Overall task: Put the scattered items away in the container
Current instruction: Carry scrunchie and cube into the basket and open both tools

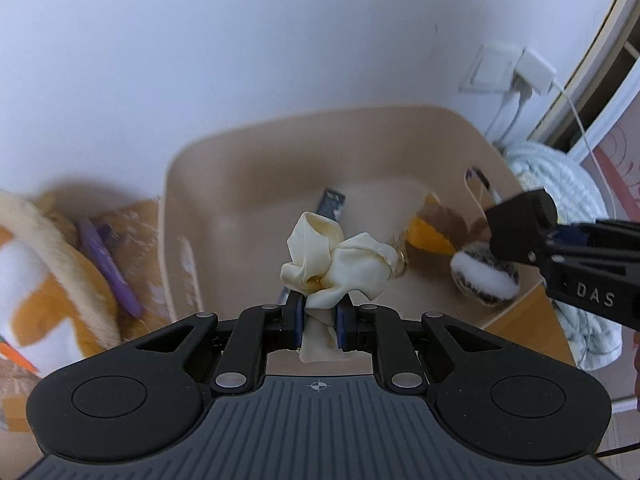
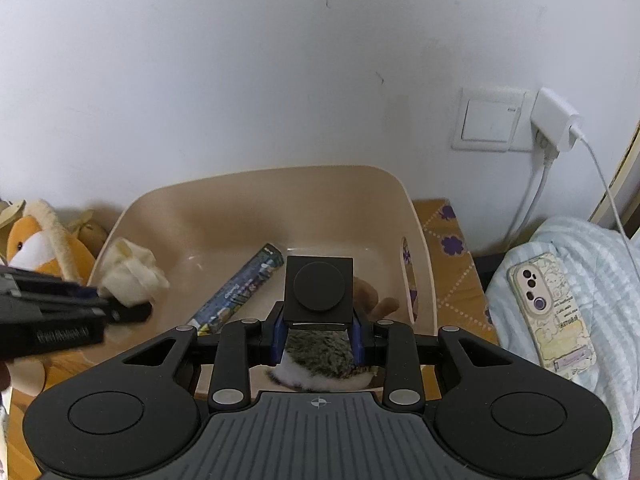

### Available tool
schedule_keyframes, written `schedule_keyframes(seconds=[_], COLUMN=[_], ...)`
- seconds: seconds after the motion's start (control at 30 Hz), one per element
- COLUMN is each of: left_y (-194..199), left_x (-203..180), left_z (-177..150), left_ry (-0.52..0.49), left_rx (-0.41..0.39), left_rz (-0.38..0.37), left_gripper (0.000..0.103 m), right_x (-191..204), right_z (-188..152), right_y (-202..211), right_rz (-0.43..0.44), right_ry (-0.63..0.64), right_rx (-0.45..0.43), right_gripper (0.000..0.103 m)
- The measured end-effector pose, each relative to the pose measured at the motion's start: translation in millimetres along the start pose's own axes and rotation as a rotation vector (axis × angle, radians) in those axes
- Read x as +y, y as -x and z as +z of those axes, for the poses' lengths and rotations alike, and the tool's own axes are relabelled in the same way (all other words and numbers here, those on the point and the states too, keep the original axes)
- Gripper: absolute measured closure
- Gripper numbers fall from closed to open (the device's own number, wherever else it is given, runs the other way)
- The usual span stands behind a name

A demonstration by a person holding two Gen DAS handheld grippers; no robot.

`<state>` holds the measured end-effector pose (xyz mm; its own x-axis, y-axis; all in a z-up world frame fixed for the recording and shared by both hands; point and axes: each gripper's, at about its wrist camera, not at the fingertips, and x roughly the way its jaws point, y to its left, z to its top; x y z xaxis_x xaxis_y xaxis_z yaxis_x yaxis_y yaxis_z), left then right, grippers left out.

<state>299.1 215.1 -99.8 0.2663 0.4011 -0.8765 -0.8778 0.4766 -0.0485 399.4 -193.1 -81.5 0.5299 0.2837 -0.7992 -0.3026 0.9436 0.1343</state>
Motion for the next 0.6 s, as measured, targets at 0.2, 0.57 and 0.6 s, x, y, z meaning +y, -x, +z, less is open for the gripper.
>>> schedule_keyframes(seconds=[0.2,0.57,0.6], left_y=[-21,-28,-27], left_x=[2,6,6], left_z=[-6,-6,-6], left_ry=[0.047,0.118,0.121], left_rx=[0.068,0.105,0.103], left_rz=[0.016,0.012,0.01], left_gripper=[0.087,0.048,0.046], right_x=[5,12,10], right_z=[-2,-8,-6], right_y=[-18,-21,-22], right_rz=[0.001,-0.013,-0.017], right_ry=[0.012,0.025,0.024], right_rx=[0.051,0.085,0.083], right_gripper=[0.074,0.056,0.052])
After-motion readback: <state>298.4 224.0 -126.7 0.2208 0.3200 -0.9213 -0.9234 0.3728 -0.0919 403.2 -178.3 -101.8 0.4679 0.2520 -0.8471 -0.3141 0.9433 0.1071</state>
